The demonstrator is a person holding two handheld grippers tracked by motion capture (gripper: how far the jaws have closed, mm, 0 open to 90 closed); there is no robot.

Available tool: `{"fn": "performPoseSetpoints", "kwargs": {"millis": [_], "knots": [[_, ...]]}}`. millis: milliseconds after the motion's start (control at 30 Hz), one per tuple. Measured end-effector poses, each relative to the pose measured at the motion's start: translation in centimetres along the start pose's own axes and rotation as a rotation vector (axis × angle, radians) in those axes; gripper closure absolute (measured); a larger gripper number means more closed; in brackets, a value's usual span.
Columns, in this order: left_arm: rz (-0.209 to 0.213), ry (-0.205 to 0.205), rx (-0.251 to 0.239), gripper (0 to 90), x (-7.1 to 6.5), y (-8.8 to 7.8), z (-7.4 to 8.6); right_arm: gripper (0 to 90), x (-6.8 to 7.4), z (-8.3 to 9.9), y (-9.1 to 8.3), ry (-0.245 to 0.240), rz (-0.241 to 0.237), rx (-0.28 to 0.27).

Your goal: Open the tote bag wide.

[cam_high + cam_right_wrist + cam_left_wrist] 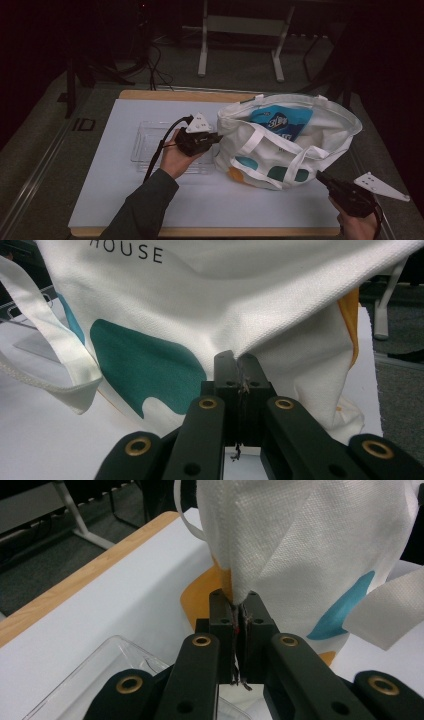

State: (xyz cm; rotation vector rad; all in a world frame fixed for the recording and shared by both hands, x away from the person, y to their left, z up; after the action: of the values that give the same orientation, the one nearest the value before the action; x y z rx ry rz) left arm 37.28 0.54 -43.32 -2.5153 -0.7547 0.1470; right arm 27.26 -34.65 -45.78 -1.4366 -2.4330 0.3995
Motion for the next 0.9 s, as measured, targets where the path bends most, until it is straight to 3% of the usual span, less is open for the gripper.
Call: {"fn": "performPoseSetpoints", "kwargs": {"millis": [900], "knots": [[0.007,0.007,0.092,86.8,-0.6,2.1,2.3,89.6,0.7,2.5,1.7,-0.049,0.010,0.113]]}}
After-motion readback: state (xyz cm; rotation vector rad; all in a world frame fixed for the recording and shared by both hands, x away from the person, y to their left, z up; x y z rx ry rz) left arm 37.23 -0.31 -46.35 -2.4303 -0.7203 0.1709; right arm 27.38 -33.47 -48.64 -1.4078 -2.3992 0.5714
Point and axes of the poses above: each handheld gripper's, and its own axes: y roughly forward along the jaws, z roughly out of its underside, x roughly to its left, the point moved 7 cm from there along y, roughly forward along the jaws
